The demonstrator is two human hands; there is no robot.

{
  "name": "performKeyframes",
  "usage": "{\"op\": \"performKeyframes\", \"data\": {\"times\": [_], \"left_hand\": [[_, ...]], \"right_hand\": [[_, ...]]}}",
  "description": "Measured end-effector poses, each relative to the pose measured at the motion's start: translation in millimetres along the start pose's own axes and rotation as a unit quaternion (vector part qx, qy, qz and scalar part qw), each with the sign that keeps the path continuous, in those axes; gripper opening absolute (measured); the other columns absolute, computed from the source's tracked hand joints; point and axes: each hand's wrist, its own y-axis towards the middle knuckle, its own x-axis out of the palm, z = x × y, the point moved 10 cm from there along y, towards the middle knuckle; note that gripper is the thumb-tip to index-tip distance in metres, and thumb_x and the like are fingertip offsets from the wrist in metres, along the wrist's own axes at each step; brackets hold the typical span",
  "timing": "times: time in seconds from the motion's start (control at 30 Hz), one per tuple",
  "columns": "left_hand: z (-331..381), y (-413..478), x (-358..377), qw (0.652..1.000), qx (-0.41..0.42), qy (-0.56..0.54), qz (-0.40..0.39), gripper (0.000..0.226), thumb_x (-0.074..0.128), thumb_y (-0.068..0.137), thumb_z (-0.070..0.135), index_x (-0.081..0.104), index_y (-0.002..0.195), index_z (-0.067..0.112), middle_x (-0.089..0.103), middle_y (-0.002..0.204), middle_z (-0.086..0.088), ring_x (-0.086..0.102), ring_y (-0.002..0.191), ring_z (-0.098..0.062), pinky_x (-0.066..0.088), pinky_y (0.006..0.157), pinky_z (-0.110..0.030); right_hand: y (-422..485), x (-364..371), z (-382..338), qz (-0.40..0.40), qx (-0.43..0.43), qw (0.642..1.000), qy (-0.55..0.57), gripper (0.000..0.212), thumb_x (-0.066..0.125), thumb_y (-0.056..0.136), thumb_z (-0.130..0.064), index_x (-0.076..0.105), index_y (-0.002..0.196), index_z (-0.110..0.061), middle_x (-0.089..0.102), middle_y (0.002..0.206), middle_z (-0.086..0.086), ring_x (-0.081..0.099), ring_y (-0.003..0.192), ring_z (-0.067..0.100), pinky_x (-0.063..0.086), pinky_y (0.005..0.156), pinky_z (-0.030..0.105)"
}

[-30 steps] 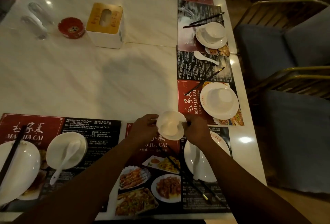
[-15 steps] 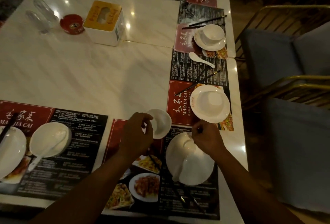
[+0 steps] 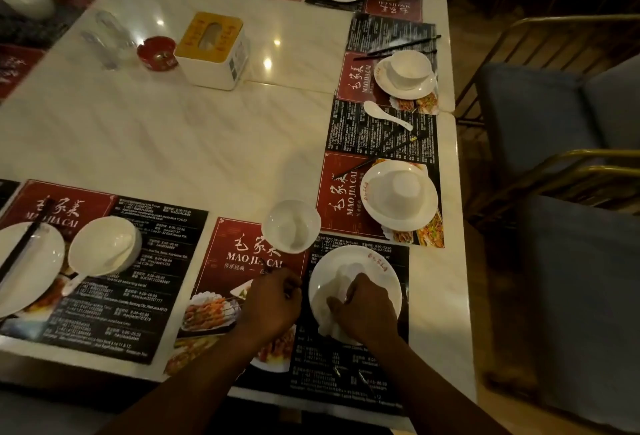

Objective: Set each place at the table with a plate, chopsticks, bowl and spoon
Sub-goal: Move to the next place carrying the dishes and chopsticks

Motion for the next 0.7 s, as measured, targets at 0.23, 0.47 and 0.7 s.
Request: {"op": "performKeyframes", "data": {"times": [0.23, 0.47, 0.7], "left_hand": [[-10, -5, -5, 0.999, -0.035, -0.028, 0.017, 0.017, 0.066, 0.086, 0.009, 0.069, 0.094, 0.024, 0.069, 0.083, 0.013, 0.065, 0.075, -0.001, 0.049, 0.065, -0.016], [-26, -10, -25, 0.994, -0.068, -0.067, 0.053, 0.021, 0.067, 0.087, 0.009, 0.069, 0.090, 0.029, 0.068, 0.087, 0.017, 0.063, 0.082, 0.002, 0.045, 0.069, -0.011], [-34, -16, -30, 0.990, -0.087, -0.076, 0.078, 0.017, 0.067, 0.087, 0.009, 0.071, 0.094, 0.023, 0.066, 0.085, 0.019, 0.061, 0.080, 0.006, 0.042, 0.066, -0.007]], "right_hand": [[1, -11, 11, 0.018, -0.011, 0.995, 0.095, 0.024, 0.078, 0.080, -0.031, 0.057, 0.088, -0.022, 0.062, 0.082, -0.009, 0.058, 0.075, 0.006, 0.043, 0.062, 0.016], [17, -70, -8, 0.106, -0.060, 0.969, 0.215, 0.012, 0.074, 0.086, -0.028, 0.063, 0.089, -0.032, 0.071, 0.086, -0.009, 0.070, 0.080, 0.015, 0.057, 0.078, 0.041], [40, -80, -75, 0.051, -0.124, 0.969, 0.209, 0.007, 0.067, 0.093, -0.021, 0.071, 0.097, -0.025, 0.067, 0.095, -0.011, 0.060, 0.093, 0.008, 0.047, 0.086, 0.029]]}}
